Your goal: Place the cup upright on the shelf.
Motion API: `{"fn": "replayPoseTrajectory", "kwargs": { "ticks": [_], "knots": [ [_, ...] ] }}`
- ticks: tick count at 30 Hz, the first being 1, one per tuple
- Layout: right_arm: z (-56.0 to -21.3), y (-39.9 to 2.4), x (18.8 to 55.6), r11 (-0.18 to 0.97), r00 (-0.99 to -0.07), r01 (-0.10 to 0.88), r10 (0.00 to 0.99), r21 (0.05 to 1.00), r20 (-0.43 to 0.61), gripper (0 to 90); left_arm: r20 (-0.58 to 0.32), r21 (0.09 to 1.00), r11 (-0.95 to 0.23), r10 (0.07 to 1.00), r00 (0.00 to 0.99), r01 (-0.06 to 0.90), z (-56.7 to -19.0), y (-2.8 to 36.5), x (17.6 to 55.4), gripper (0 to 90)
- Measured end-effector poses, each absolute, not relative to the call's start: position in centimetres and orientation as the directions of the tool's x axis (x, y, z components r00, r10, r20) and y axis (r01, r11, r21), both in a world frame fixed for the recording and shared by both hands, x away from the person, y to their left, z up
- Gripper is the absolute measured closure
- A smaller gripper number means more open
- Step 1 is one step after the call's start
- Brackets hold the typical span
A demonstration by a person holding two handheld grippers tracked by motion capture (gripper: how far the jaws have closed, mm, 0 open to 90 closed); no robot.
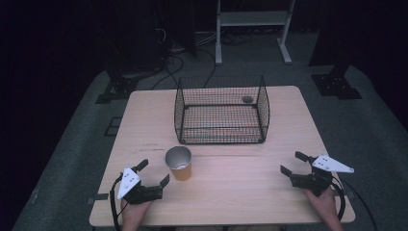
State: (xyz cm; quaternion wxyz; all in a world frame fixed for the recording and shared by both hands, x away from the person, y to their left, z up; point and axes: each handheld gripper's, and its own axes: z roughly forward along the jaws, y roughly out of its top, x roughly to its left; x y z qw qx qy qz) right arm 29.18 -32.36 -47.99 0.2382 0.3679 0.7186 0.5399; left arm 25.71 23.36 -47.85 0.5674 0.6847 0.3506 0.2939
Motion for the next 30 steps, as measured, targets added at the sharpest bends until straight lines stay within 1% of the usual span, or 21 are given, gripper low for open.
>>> {"fn": "replayPoseTrajectory", "kwargs": {
  "ticks": [19,30],
  "knots": [
    [-48.0,-32.3,29.2,0.15,-0.617,0.27,0.785,0.951,0.051,13.4,0.023,0.976,-0.16,0.748,0.663,0.147,-48.1,20.7,26.0,0.3],
    [-48.0,-32.3,29.2,0.156,-0.619,0.271,0.784,0.95,0.048,13.4,0.014,0.976,-0.154,0.746,0.666,0.152,-48.0,19.8,26.7,0.2]
  ]
}}
